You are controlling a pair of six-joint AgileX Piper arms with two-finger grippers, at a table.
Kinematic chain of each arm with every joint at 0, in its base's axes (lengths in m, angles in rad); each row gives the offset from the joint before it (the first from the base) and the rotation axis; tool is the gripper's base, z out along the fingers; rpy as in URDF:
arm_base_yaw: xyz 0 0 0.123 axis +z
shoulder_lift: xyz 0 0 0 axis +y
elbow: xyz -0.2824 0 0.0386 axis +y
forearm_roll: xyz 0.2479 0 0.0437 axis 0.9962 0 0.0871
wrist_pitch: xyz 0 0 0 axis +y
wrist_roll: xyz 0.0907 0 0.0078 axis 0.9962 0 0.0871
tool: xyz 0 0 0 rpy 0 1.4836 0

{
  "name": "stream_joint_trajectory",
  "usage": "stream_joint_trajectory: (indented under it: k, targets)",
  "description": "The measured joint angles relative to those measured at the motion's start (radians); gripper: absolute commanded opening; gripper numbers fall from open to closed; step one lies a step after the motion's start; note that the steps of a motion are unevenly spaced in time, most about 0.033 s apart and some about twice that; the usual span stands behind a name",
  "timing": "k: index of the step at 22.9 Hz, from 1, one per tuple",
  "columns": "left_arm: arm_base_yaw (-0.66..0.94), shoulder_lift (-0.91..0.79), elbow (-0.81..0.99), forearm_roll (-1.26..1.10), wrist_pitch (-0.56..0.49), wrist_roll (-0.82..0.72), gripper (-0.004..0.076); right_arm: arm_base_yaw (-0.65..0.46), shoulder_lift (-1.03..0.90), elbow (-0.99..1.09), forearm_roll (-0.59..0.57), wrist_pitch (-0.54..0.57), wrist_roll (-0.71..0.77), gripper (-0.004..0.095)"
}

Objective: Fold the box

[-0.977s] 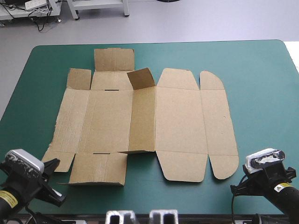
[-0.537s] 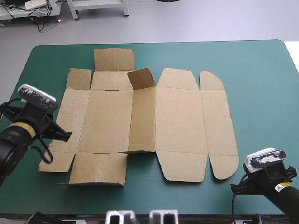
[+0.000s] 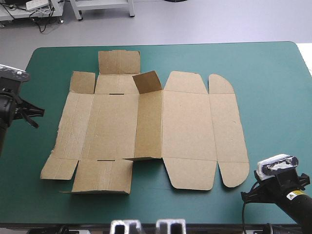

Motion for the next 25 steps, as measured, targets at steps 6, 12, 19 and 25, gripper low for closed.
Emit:
stream_joint_trajectory:
  k: [6, 12, 19, 25]
  targets:
    - [0.429, 0.127, -0.003, -0.611, -0.017, 0.22, -0.001, 0.0, 0.0, 0.0, 0.0, -0.002, 0.0, -0.0024]
    - [0.518, 0.367, -0.003, -0.809, 0.132, 0.357, -0.001, 0.0, 0.0, 0.0, 0.0, -0.002, 0.0, -0.0024]
    - [0.522, 0.529, -0.005, -0.884, 0.19, 0.436, -0.0009, 0.0, 0.0, 0.0, 0.0, -0.002, 0.0, -0.0024]
    - [0.522, 0.569, -0.007, -0.874, 0.19, 0.436, 0.0144, 0.0, 0.0, 0.0, 0.0, -0.002, 0.0, -0.0024]
